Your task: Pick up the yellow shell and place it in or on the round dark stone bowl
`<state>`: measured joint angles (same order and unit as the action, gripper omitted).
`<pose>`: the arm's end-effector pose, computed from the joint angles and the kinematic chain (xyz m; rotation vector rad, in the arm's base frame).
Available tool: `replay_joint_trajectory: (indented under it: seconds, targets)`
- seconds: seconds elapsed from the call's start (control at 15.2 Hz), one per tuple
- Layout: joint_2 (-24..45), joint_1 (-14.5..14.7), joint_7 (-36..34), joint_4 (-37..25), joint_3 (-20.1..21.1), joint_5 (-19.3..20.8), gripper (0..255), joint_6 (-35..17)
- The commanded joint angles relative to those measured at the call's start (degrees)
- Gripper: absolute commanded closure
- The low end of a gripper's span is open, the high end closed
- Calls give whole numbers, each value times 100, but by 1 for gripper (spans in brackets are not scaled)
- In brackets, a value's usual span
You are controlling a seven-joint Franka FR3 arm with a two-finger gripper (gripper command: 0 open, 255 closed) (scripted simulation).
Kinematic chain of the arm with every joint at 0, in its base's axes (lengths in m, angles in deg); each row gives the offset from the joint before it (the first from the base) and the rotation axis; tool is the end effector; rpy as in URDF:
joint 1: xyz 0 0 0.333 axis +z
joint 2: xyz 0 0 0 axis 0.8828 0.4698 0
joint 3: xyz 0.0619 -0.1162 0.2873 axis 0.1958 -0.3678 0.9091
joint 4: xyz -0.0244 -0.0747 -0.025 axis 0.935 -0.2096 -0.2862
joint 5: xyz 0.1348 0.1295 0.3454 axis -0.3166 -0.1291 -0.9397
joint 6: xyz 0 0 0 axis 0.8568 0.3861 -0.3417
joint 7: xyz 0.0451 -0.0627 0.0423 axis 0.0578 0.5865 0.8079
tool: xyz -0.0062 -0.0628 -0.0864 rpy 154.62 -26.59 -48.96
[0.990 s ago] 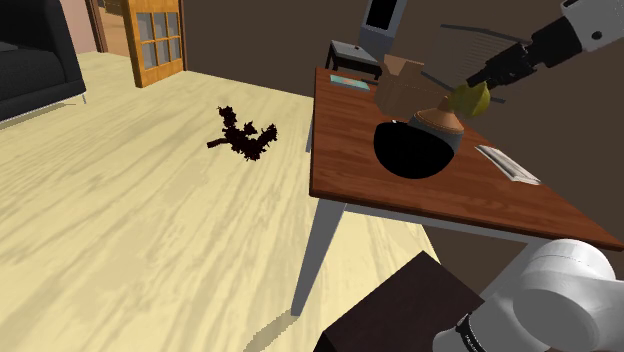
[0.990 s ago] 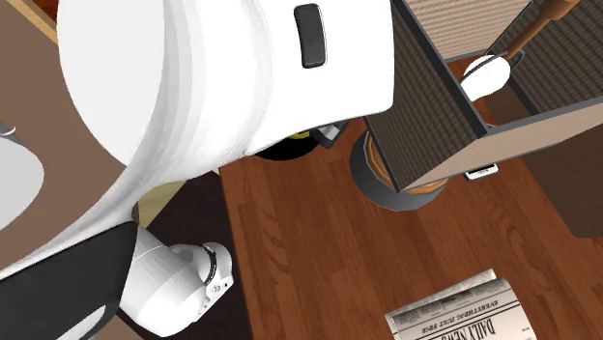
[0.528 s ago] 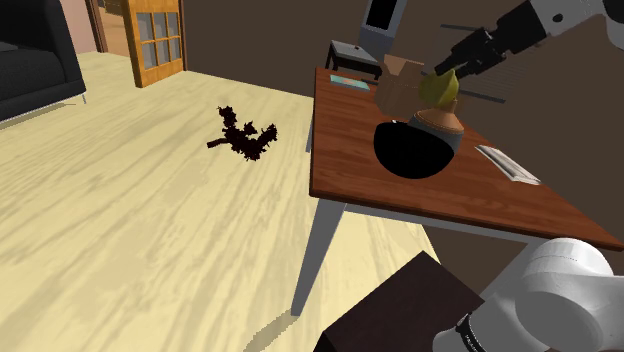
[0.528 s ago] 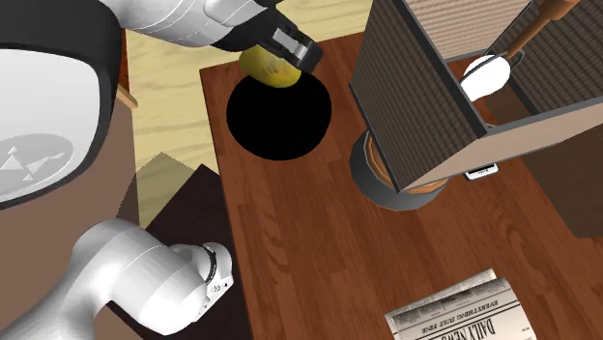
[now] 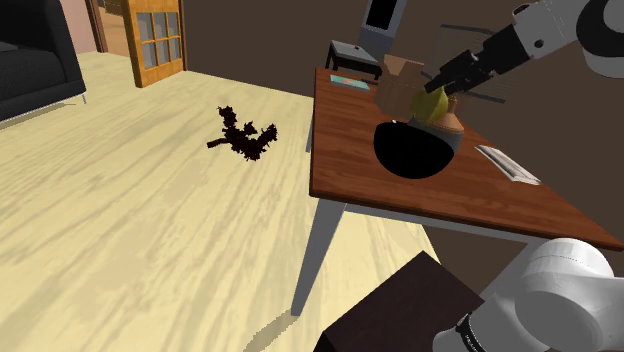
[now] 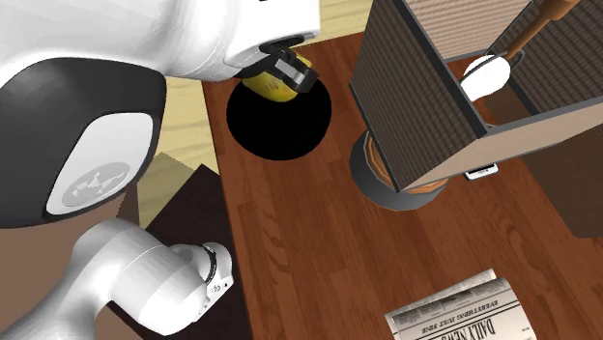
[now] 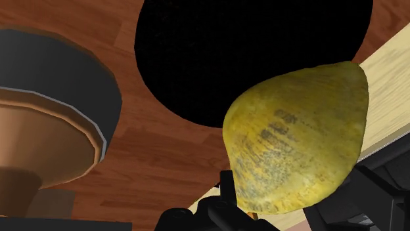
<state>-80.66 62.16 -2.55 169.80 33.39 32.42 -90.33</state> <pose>0.2892 -0.0736 0.6635 -2.8371 0.1557 -0.9754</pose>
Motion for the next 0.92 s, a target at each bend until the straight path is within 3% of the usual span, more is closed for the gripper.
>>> replay_joint_trajectory:
  seconds: [0.0,0.53,0.86]
  targets:
    - [-56,-9,12,192,-3,1,255,-139]
    - [-261,-53,101,945,-64,20,255,-682]
    - [-261,-53,100,945,-65,20,255,-682]
